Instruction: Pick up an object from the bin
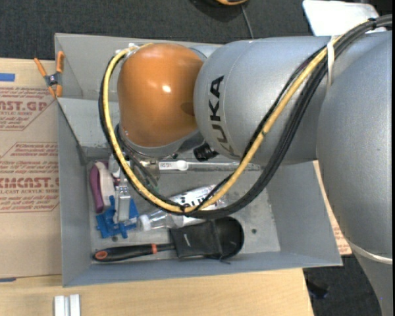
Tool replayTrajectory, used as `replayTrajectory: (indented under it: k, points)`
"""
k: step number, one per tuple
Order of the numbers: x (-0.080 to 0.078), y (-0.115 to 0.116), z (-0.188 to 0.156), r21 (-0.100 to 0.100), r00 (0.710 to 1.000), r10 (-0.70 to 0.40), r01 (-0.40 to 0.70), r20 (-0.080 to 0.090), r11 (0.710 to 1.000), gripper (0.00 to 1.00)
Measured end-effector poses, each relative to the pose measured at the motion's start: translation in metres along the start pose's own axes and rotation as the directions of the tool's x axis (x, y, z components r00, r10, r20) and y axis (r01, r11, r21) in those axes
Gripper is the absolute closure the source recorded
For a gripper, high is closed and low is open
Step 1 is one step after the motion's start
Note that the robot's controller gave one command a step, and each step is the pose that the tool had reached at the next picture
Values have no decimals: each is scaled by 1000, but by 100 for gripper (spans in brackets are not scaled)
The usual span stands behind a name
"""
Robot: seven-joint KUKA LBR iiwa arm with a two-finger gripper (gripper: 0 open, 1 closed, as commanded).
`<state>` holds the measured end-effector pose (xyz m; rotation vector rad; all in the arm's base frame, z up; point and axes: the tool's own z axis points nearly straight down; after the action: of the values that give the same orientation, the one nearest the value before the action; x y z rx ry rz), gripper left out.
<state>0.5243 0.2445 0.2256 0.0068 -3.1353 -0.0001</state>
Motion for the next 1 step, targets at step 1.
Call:
replayTrajectory:
  k: [1]
  points:
    - [-2, -2, -5, -2, 1000, 4, -4, 8, 1000, 100]
